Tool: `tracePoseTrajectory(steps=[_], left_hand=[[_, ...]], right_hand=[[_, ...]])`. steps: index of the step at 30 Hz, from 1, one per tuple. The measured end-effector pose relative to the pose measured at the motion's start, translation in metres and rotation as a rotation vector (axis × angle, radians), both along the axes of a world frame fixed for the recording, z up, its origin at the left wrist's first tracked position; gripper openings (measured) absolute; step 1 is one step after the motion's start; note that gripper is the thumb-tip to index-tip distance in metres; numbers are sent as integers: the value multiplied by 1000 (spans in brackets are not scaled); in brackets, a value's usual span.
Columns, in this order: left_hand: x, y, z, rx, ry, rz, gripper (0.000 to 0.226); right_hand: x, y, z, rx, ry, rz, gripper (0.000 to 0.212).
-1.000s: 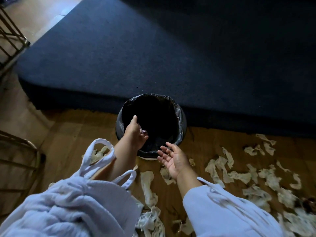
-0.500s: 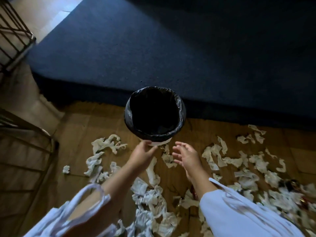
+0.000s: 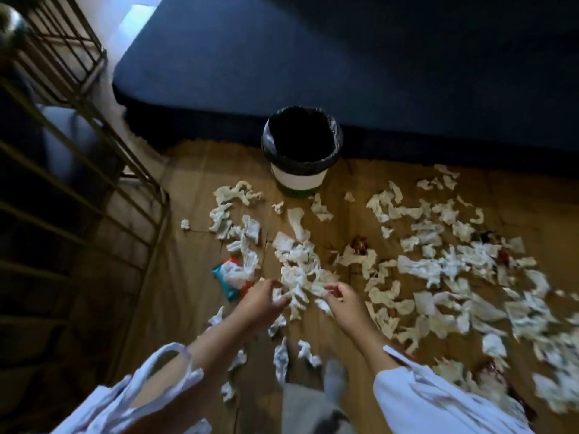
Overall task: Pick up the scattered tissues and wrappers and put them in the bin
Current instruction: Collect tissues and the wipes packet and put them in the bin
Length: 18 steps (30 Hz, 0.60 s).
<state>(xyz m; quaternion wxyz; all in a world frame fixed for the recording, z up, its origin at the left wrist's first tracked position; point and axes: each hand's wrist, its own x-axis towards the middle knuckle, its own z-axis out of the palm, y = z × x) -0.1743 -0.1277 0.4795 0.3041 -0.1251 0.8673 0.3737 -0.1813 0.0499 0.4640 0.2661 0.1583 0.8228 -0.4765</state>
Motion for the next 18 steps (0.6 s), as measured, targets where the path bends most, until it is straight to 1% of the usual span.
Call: tracePoseTrajectory(steps=[3, 7, 10, 18], left_hand=[[49, 2, -10, -6, -46, -16, 43], [105, 9, -42, -43, -102, -8, 46], [141, 19, -61, -34, -145, 41, 46], [208, 38, -85, -43, -143, 140, 48]], right_hand=[[53, 11, -13, 10, -31, 30, 24], [100, 27, -39, 30, -68, 62, 25], [124, 42, -56, 36, -81, 109, 27], [172, 67, -79, 109, -31, 274, 27]])
